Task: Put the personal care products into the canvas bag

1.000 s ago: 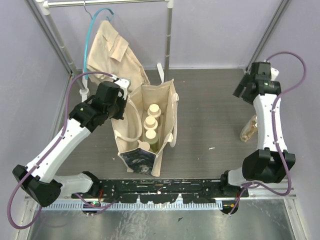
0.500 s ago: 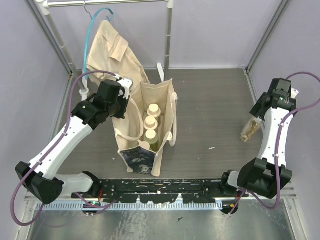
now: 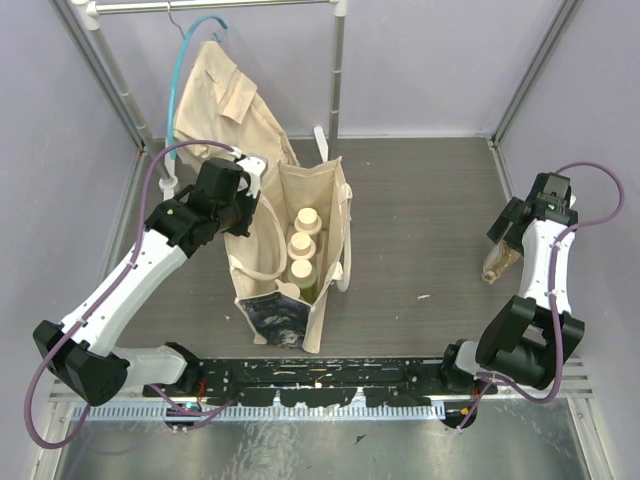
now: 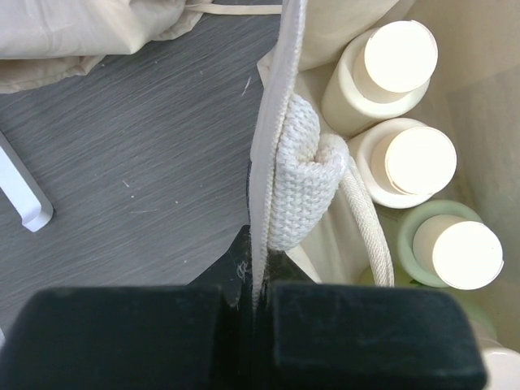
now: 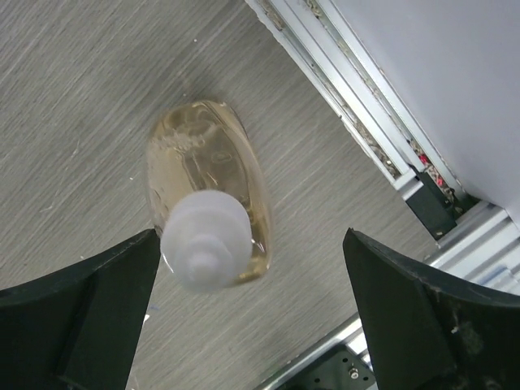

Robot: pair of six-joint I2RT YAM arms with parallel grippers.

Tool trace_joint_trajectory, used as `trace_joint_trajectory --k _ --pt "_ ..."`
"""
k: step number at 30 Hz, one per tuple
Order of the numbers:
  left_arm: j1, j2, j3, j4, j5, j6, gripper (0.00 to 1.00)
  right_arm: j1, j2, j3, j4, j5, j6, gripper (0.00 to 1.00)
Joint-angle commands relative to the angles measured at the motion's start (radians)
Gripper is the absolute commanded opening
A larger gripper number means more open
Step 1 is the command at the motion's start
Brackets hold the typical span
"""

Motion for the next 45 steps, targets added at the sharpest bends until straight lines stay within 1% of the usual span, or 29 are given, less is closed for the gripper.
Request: trace_joint_trajectory --k 1,2,4,6,7,8,9,11,12,14,16,20,23,24,27,29,30,32,34,37,40,42,45 --pt "0.007 0.001 0.040 0.074 0.009 0.015 0.00 -0.011 0.012 -0.029 0.136 -0.024 -0.047 1.00" --pt "0.008 0.001 0.039 0.074 0.006 0.015 0.00 -0.012 0.012 -0.040 0.156 -0.029 -0.049 1.00" --pt "0.010 0.001 0.038 0.074 0.000 0.015 0.00 -0.012 0.010 -0.063 0.187 -0.038 -0.059 0.96" --pt "0.013 0.001 0.042 0.074 -0.005 0.015 0.00 -0.012 0.013 -0.074 0.216 -0.045 -0.065 0.89" --pt "0.015 0.028 0.044 0.074 -0.006 0.017 0.00 -0.011 0.016 -0.078 0.220 -0.048 -0.068 0.84" --pt "0.016 0.032 0.045 0.074 -0.008 0.017 0.00 -0.012 0.022 -0.077 0.221 -0.053 -0.070 0.77" --pt "0.016 0.035 0.047 0.073 -0.010 0.017 0.00 -0.013 0.030 -0.078 0.221 -0.061 -0.073 0.67" --pt "0.017 0.037 0.047 0.074 -0.012 0.016 0.00 -0.011 0.038 -0.079 0.221 -0.070 -0.075 0.40" --pt "0.017 0.038 0.046 0.073 -0.013 0.014 0.00 -0.012 0.040 -0.077 0.219 -0.073 -0.074 0.30" --pt "0.018 0.041 0.049 0.073 -0.017 0.013 0.00 -0.012 0.038 -0.074 0.217 -0.078 -0.074 0.14" --pt "0.017 0.044 0.054 0.071 -0.025 0.011 0.02 -0.012 0.035 -0.062 0.208 -0.079 -0.076 0.02" --pt "0.017 0.044 0.057 0.070 -0.041 0.009 0.03 -0.012 0.033 -0.006 0.176 -0.093 -0.077 0.01" --pt "0.017 0.046 0.057 0.070 -0.052 0.010 0.04 -0.012 0.038 0.075 0.135 -0.129 -0.080 0.01" --pt "0.018 0.046 0.057 0.071 -0.057 0.011 0.06 -0.010 0.039 0.113 0.112 -0.151 -0.083 0.01" --pt "0.019 0.046 0.057 0.077 -0.074 0.017 0.17 0.006 0.035 0.240 0.065 -0.213 -0.094 0.01" --pt "0.019 0.050 0.061 0.085 -0.083 0.026 0.24 0.041 0.043 0.353 0.014 -0.207 -0.107 0.01" --pt "0.020 0.054 0.066 0.086 -0.088 0.029 0.29 0.064 0.053 0.414 -0.019 -0.196 -0.120 0.01" --pt "0.023 0.059 0.075 0.084 -0.091 0.033 0.34 0.109 0.070 0.542 -0.076 -0.177 -0.134 0.01" --pt "0.025 0.060 0.079 0.089 -0.091 0.034 0.38 0.146 0.083 0.660 -0.117 -0.190 -0.135 0.01" --pt "0.025 0.061 0.075 0.095 -0.090 0.034 0.42 0.206 0.093 0.797 -0.139 -0.283 -0.111 0.01" --pt "0.027 0.062 0.078 0.093 -0.095 0.034 0.55 0.230 0.109 0.889 -0.135 -0.482 -0.068 0.01" --pt "0.028 0.062 0.079 0.088 -0.111 0.033 0.67 0.244 0.129 0.955 -0.136 -0.603 -0.042 0.01" --pt "0.035 0.052 0.084 0.082 -0.139 0.027 0.85 0.310 0.160 1.042 -0.118 -0.717 -0.002 0.01"
